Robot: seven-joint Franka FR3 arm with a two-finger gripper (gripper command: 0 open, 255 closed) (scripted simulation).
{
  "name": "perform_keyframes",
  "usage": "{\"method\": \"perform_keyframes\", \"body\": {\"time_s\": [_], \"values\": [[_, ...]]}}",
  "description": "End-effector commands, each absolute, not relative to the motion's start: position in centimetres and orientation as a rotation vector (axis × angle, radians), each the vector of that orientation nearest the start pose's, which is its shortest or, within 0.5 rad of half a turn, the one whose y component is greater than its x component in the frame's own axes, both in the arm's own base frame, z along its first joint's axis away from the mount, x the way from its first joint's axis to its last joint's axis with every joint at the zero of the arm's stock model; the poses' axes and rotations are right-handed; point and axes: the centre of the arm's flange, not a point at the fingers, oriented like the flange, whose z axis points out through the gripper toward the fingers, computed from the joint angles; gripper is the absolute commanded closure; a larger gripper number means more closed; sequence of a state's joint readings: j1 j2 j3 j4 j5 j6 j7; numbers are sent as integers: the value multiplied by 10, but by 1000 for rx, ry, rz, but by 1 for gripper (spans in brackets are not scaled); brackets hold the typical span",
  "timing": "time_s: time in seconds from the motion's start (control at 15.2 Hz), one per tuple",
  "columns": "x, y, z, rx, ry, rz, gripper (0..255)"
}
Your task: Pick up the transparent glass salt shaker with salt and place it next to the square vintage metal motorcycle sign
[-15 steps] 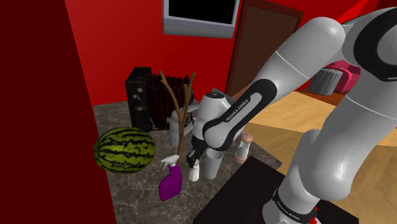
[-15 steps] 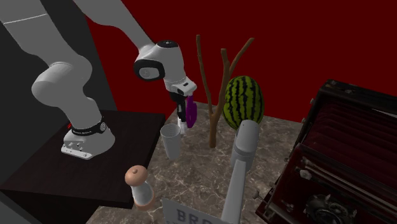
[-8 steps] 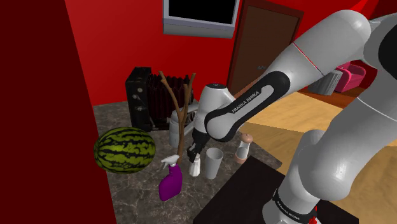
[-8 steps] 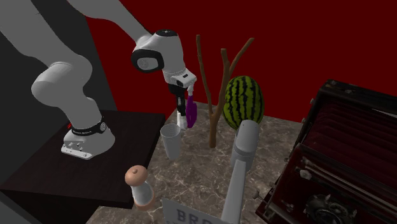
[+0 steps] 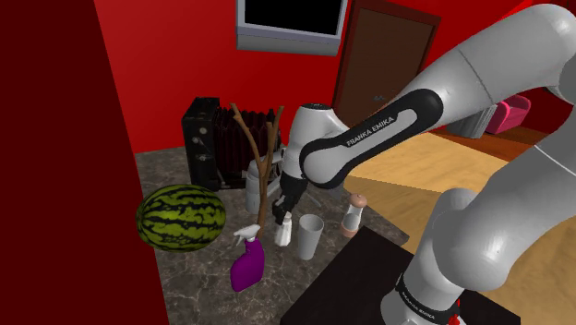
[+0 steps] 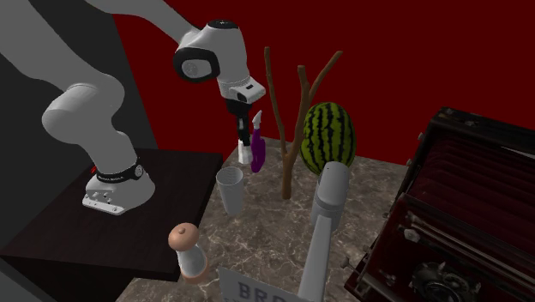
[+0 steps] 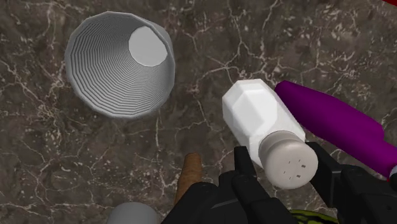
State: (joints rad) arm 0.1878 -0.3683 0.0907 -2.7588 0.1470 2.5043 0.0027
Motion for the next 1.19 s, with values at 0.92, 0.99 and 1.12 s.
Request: {"method": "perform_keyframes", "body": {"time_s": [0.92,0.99,1.12], "values": [[370,103,421,-3052,-242,-159,255],[370,103,427,-3052,-242,-159,255],[370,103,437,-3052,-242,-159,255]]}}
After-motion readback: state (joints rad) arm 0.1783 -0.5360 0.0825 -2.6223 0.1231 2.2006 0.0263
